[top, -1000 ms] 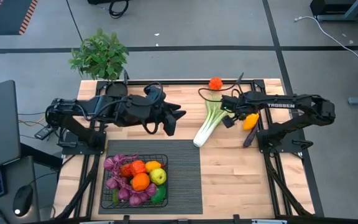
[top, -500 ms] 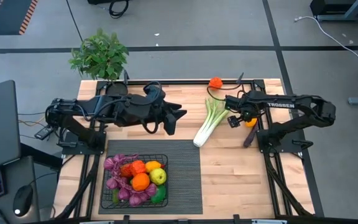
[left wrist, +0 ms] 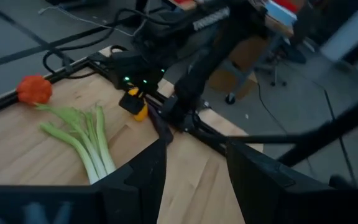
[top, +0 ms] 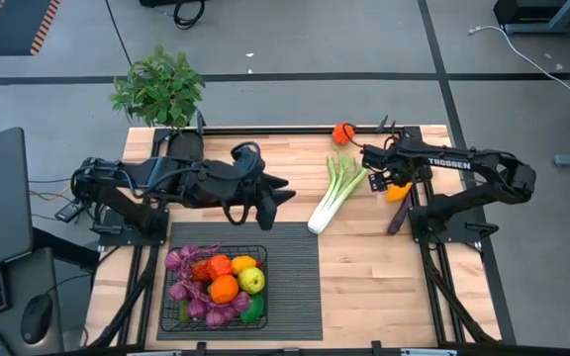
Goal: Build produce basket
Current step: Put the yellow mango into the wire basket
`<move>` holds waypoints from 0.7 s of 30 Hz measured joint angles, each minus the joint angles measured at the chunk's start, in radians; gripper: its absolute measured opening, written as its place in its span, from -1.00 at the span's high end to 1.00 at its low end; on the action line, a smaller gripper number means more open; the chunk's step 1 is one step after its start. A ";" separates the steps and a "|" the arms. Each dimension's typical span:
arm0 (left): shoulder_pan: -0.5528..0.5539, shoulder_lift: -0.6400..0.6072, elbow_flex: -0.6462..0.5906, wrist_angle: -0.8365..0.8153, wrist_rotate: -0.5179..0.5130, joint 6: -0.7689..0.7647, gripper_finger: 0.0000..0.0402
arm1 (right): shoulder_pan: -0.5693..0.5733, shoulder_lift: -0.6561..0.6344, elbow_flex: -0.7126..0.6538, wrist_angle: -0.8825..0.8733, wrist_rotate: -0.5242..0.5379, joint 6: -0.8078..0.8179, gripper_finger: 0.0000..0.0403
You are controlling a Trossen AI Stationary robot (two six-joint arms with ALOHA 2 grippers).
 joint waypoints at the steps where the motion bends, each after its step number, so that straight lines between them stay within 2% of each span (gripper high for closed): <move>1: -0.005 0.000 0.000 0.001 0.005 0.014 0.14 | -0.006 0.000 0.000 -0.015 0.001 0.028 -0.85; 6: -0.019 0.000 0.000 0.003 0.008 0.035 0.14 | -0.018 0.000 -0.003 -0.016 0.006 0.180 -0.83; 14: -0.022 -0.003 0.000 0.004 0.008 0.031 0.14 | -0.016 0.001 -0.085 0.036 -0.092 0.414 -0.75; 21: -0.019 -0.018 0.001 0.003 0.008 0.038 0.14 | -0.016 0.001 -0.083 0.038 -0.001 0.518 -0.73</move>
